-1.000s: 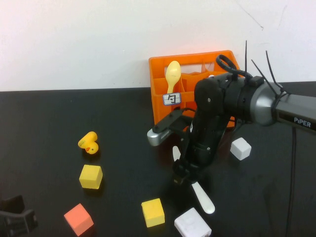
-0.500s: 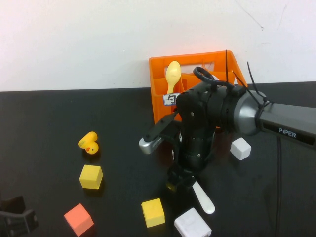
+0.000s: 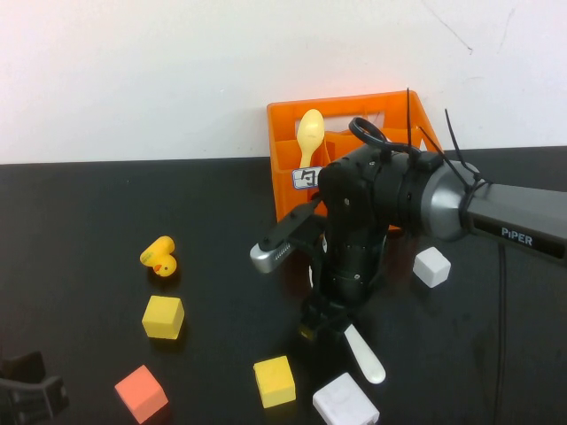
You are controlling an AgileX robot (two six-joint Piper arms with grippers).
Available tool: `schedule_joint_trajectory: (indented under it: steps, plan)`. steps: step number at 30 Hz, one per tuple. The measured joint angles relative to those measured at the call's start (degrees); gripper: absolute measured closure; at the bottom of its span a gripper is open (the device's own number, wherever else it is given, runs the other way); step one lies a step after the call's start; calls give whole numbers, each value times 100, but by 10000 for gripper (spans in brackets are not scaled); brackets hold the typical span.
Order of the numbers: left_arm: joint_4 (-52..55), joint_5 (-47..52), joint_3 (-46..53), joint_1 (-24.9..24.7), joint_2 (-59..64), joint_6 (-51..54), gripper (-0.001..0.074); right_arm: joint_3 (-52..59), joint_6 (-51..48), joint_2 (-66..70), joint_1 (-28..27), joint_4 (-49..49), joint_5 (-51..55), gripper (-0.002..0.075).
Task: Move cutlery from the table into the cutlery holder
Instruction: Pick up the knife, then place the knife on the box
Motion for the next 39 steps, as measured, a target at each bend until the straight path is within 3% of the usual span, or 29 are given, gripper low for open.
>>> schedule_joint_trajectory:
  steps: [2, 8, 17, 23, 33, 39]
  plan:
    - [0, 0, 0, 0, 0, 0, 736, 0, 0, 0, 0, -83, -13, 356]
    - [-9, 0, 0, 0, 0, 0, 736, 0, 0, 12, -29, -245, -38, 619]
    - [-9, 0, 0, 0, 0, 0, 736, -111, -10, -47, -23, -175, -24, 617]
    - [-9, 0, 0, 0, 0, 0, 736, -41, -78, -267, -2, 482, -454, 617]
    - [-9, 0, 0, 0, 0, 0, 736, -17, -439, -1567, 10, 796, -788, 617]
    - [-9, 0, 0, 0, 0, 0, 736, -12, -529, -2345, 10, 641, -1567, 617]
